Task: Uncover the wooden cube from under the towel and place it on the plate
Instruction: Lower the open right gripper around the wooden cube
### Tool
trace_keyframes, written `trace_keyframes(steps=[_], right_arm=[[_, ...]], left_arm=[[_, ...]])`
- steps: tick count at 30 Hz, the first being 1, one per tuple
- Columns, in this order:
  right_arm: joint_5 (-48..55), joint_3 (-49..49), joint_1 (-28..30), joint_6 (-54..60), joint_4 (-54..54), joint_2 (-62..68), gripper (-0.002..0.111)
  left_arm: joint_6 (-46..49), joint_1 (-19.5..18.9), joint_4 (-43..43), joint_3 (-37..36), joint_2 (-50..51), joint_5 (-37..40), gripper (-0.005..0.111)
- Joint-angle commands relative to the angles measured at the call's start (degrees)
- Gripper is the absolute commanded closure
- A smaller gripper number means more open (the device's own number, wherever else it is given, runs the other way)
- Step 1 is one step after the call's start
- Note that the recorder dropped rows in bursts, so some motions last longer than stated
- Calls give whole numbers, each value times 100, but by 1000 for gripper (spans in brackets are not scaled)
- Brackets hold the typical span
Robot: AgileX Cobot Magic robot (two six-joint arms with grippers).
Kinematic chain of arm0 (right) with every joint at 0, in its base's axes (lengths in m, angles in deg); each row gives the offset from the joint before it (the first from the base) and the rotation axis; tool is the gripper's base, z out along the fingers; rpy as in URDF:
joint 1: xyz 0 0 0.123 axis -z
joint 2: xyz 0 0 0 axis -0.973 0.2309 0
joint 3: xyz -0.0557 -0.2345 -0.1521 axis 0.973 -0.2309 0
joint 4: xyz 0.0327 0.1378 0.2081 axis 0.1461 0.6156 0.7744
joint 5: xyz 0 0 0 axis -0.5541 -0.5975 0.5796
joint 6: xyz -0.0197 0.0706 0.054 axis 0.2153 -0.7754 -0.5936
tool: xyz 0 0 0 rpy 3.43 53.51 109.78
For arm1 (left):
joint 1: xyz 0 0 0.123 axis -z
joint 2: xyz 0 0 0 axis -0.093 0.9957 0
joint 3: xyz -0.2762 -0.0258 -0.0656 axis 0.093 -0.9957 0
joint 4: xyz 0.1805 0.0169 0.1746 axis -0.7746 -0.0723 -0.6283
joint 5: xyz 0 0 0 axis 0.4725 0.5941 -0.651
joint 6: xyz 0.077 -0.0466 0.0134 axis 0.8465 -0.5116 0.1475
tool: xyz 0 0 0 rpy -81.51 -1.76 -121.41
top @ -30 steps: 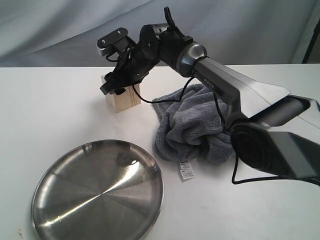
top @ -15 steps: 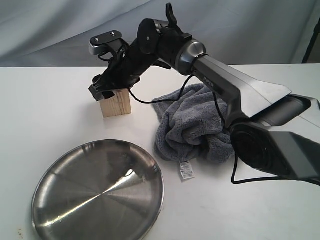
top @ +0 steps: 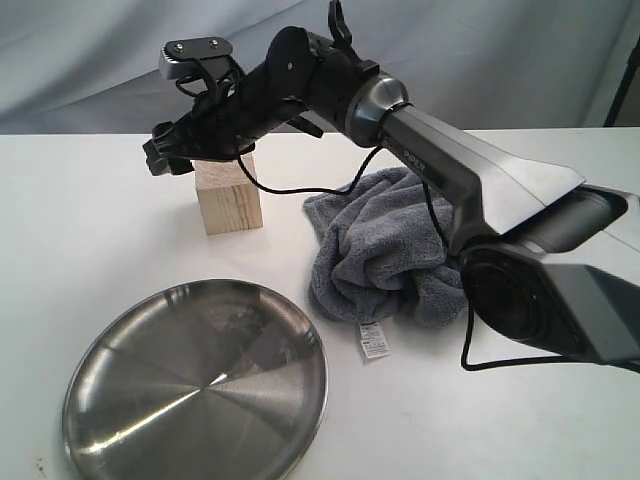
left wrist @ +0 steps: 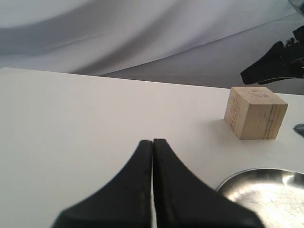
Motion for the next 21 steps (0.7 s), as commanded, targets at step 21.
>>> trace_keyframes(steps=[21], right_arm=[[-917,-17,-802,-3789,-4858,152,28]], left_arm=[[-28,-10,46,-26,-29,-41,105]])
